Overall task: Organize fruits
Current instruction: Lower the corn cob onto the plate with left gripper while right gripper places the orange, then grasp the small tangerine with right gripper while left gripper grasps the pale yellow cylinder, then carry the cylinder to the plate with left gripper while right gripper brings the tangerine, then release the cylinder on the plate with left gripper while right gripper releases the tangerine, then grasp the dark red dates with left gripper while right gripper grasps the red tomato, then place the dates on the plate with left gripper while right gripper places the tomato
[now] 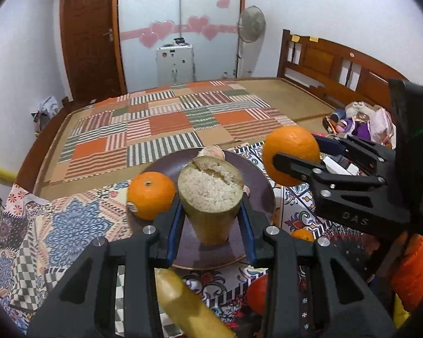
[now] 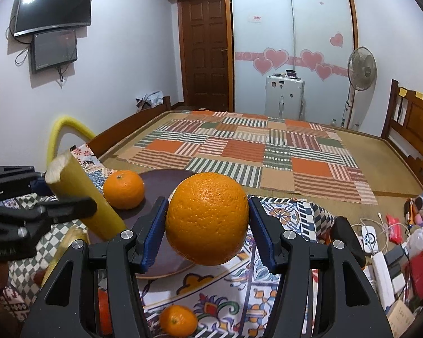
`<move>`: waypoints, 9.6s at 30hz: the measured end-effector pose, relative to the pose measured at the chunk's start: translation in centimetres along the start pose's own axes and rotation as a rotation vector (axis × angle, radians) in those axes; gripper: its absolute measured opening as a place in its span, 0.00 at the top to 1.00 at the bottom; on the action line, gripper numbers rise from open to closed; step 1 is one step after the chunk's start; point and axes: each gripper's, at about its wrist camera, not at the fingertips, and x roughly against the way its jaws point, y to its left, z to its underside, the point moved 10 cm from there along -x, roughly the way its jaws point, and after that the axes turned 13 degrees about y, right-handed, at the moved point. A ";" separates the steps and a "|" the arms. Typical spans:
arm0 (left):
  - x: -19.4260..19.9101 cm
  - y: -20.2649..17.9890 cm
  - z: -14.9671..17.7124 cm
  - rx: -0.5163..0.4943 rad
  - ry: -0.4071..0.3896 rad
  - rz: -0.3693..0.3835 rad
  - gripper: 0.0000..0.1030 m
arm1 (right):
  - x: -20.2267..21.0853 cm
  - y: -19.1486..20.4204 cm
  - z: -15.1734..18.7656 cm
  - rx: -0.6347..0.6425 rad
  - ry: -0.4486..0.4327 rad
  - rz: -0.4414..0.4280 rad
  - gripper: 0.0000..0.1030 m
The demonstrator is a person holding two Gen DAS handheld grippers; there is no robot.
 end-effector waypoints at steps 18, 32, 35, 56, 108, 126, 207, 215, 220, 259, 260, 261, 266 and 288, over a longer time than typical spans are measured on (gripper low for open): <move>-5.5 2.1 -3.5 0.105 0.088 0.023 0.64 | -2.3 0.1 -0.9 0.053 0.059 0.000 0.48; -8.6 2.2 -4.7 0.111 0.142 -0.005 0.64 | -4.4 1.0 -0.1 0.080 0.136 -0.041 0.48; -9.5 2.6 -4.4 0.128 0.172 0.002 0.64 | -4.3 1.2 -0.1 0.094 0.133 -0.030 0.48; -6.4 4.0 -4.1 0.144 0.107 -0.024 0.60 | -2.5 1.9 -0.5 0.113 0.100 -0.019 0.38; -5.4 5.8 8.3 0.312 0.188 0.004 0.49 | -1.1 2.7 9.9 0.026 0.206 -0.068 0.69; 0.0 4.4 8.7 0.320 0.095 0.098 0.64 | 1.5 1.7 8.1 -0.002 0.120 -0.072 0.69; -1.7 6.4 -2.1 0.179 -0.018 -0.058 0.58 | -3.9 3.8 2.4 0.082 0.167 -0.053 0.54; 2.3 7.5 0.3 0.184 -0.060 -0.085 0.50 | 0.7 5.0 1.9 0.088 0.068 -0.041 0.54; 5.0 7.2 2.3 0.167 -0.075 -0.090 0.46 | 3.7 6.5 1.7 0.087 0.016 -0.056 0.49; -0.3 3.4 14.1 0.066 0.146 0.006 0.58 | -0.1 10.0 9.6 0.056 0.169 -0.162 0.44; -0.4 3.4 14.1 0.065 0.149 0.006 0.60 | -0.2 10.1 9.7 0.054 0.177 -0.170 0.46; -0.5 3.4 14.1 0.065 0.150 0.003 0.61 | -0.4 10.1 9.7 0.052 0.178 -0.166 0.48; -0.7 3.9 14.1 0.081 0.154 -0.003 0.70 | -0.4 9.9 9.6 0.045 0.180 -0.177 0.55; 2.6 3.8 9.2 0.076 0.035 0.018 0.76 | 1.7 7.7 6.0 0.032 0.087 -0.150 0.56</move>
